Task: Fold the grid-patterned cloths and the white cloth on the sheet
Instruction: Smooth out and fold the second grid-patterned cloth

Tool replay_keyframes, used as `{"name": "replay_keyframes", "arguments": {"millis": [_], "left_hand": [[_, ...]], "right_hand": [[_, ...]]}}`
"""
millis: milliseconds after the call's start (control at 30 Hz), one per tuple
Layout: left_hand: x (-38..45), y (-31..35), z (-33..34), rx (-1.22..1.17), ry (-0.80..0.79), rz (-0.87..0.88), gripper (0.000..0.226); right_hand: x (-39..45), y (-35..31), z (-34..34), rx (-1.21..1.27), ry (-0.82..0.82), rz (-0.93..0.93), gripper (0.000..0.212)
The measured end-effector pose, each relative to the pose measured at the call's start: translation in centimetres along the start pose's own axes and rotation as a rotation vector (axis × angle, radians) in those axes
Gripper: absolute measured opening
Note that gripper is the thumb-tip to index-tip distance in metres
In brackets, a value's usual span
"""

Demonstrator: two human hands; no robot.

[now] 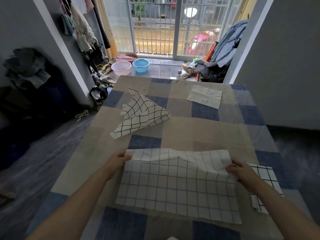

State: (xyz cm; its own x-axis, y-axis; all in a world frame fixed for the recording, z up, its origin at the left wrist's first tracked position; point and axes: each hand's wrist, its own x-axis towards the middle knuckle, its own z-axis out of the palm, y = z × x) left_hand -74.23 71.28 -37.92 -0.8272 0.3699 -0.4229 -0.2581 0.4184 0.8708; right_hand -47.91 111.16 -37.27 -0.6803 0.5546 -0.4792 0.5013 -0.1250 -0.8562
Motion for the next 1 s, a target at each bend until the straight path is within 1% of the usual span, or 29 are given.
{"name": "replay_keyframes", "arguments": {"millis": [67, 100, 167, 333, 433, 500, 567, 633, 700, 733, 767, 800, 867, 967, 1000], "left_hand": [[-0.2, 0.6, 0.2, -0.008, -0.014, 0.029, 0.020], [-0.4, 0.8, 0.3, -0.026, -0.013, 0.043, 0.025], [-0.8, 1.2, 0.3, -0.053, -0.011, 0.063, 0.029], [-1.7, 0.3, -0.2, 0.007, -0.045, 0.134, 0.027], [-1.8, -0.6, -0.2, 0.138, -0.051, 0.186, 0.026], [-1.4, -1.6, -0.7, 0.234, -0.054, 0.199, 0.027], [-1.1, -2.7, -1.2, 0.315, -0.057, 0.231, 0.050], [-0.7, -3.9, -1.7, 0.370, -0.059, 0.296, 0.063], [-0.6, -4.6, -1.8, 0.411, -0.023, 0.339, 0.067], [-0.7, -4.9, -1.7, 0.428, 0.013, 0.343, 0.068], [-0.9, -4.8, -1.6, 0.444, 0.050, 0.323, 0.066], [-1.5, -4.3, -1.4, 0.444, 0.086, 0.283, 0.058], [-2.7, -3.6, -0.9, 0.413, 0.153, 0.185, 0.036], [-4.3, -3.3, -0.4, 0.342, 0.204, 0.028, 0.005], [-4.7, -3.4, -0.3, 0.318, 0.219, -0.020, 0.005]], "right_hand": [[-0.1, -0.2, 0.2, 0.025, 0.052, 0.041, 0.010], [0.0, -0.2, 0.1, 0.047, 0.094, 0.043, 0.010], [0.2, 0.3, -0.2, 0.074, 0.156, 0.017, 0.019], [-0.9, 1.6, -1.0, 0.032, 0.179, 0.016, 0.023], [-1.3, 1.5, -0.7, -0.067, 0.164, -0.004, 0.009], [-0.8, 1.2, -0.2, -0.097, 0.160, -0.001, 0.022], [0.2, 0.6, 0.5, -0.152, 0.180, 0.019, 0.036], [1.2, -0.1, 1.2, -0.207, 0.168, 0.074, 0.038], [2.3, -0.5, 1.8, -0.244, 0.150, 0.111, 0.038], [2.7, -0.7, 2.0, -0.297, 0.155, 0.106, 0.042], [3.2, -0.9, 2.2, -0.351, 0.167, 0.090, 0.047], [3.7, -1.1, 2.5, -0.369, 0.183, 0.079, 0.052], [4.1, -1.9, 3.4, -0.318, 0.160, 0.113, 0.061], [5.0, -2.3, 4.5, -0.256, 0.139, 0.186, 0.064], [5.3, -2.2, 4.8, -0.266, 0.146, 0.193, 0.065]]}}
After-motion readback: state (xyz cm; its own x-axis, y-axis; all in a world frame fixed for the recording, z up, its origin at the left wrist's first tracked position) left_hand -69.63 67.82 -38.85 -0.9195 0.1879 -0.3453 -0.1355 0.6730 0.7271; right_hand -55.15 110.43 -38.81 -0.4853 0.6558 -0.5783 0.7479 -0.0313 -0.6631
